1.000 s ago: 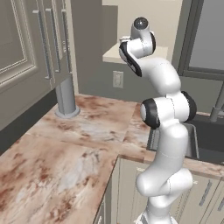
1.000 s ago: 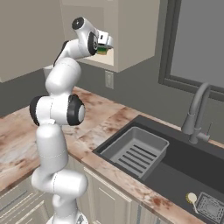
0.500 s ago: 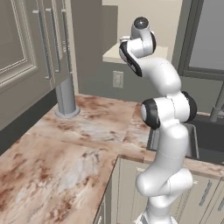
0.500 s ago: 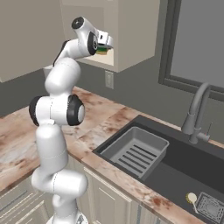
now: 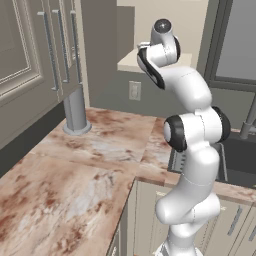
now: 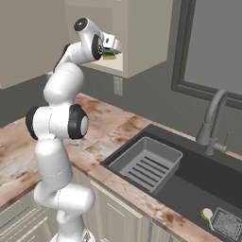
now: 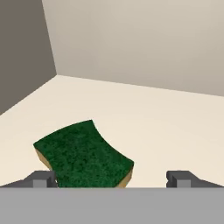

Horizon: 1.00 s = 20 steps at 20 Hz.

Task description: Pick up the dish brush and sponge from the sink, and place them back in the cabinet, and close the cabinet door.

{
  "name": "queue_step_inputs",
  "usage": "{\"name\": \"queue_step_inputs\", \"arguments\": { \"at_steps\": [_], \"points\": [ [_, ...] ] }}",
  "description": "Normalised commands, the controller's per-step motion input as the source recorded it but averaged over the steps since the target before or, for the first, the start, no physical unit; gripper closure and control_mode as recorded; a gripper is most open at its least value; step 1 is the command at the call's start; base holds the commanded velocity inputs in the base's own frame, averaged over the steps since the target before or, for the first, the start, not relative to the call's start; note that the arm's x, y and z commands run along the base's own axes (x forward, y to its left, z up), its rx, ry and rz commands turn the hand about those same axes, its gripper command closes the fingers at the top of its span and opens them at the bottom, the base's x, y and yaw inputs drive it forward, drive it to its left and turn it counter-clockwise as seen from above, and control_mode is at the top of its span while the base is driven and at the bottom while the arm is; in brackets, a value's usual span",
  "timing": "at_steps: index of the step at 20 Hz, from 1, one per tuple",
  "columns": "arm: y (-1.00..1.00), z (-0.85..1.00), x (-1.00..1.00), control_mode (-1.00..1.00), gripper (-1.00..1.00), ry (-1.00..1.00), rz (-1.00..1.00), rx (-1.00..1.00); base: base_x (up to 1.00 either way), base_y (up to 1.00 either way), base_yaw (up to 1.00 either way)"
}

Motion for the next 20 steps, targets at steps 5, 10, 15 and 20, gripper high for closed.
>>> {"name": "queue_step_inputs", "arguments": {
  "at_steps": [5,10,15,20],
  "points": [
    [0.10,-0.07,-0.30,-1.00,-1.00,0.00,0.00,0.00,0.00,0.00,0.00],
    [0.06,-0.02,-0.33,-1.00,-1.00,-0.02,0.00,0.00,0.00,0.00,0.00],
    [0.00,0.00,-0.44,-1.00,-1.00,-0.01,0.00,0.00,0.00,0.00,0.00],
    [0.00,0.00,-0.55,-1.00,-1.00,0.00,0.00,0.00,0.00,0.00,0.00]
  ]
}}
